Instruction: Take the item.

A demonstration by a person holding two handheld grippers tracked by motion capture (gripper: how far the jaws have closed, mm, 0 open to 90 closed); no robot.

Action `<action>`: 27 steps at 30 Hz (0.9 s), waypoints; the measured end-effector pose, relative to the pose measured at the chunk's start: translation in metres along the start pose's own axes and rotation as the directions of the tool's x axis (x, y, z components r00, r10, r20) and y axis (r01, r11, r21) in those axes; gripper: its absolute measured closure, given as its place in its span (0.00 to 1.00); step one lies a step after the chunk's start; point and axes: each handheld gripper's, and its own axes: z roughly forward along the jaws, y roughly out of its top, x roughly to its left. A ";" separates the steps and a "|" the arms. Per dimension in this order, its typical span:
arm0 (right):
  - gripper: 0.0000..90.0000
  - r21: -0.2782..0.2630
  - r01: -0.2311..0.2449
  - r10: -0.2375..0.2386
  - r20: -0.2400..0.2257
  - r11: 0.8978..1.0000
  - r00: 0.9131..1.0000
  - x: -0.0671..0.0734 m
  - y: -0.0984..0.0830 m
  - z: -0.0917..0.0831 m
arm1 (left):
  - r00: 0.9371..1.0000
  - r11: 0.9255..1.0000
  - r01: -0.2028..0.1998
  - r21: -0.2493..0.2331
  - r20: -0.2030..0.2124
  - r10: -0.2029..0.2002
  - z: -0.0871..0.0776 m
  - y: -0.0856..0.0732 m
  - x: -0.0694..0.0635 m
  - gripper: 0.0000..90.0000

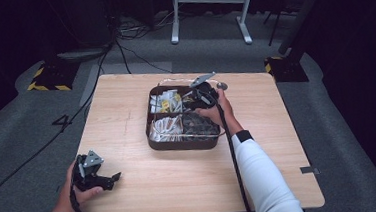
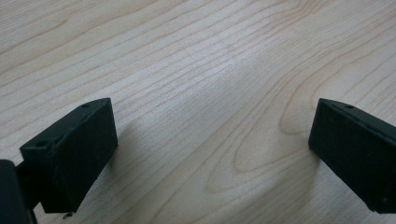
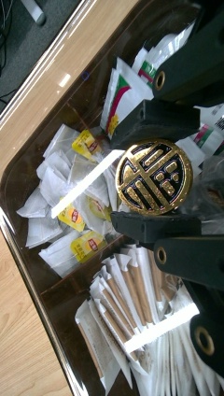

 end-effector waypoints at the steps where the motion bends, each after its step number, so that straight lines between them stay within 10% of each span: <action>1: 0.66 0.001 0.003 -0.003 0.005 1.000 1.000 -0.001 0.000 -0.002 | 1.000 1.000 0.001 0.000 0.001 -0.001 0.000 0.000 0.000 0.02; 27: 0.66 -0.035 -0.027 0.029 0.046 0.999 0.999 -0.026 -0.020 -0.054 | 1.000 1.000 0.000 0.000 0.000 0.000 0.000 0.000 0.000 0.02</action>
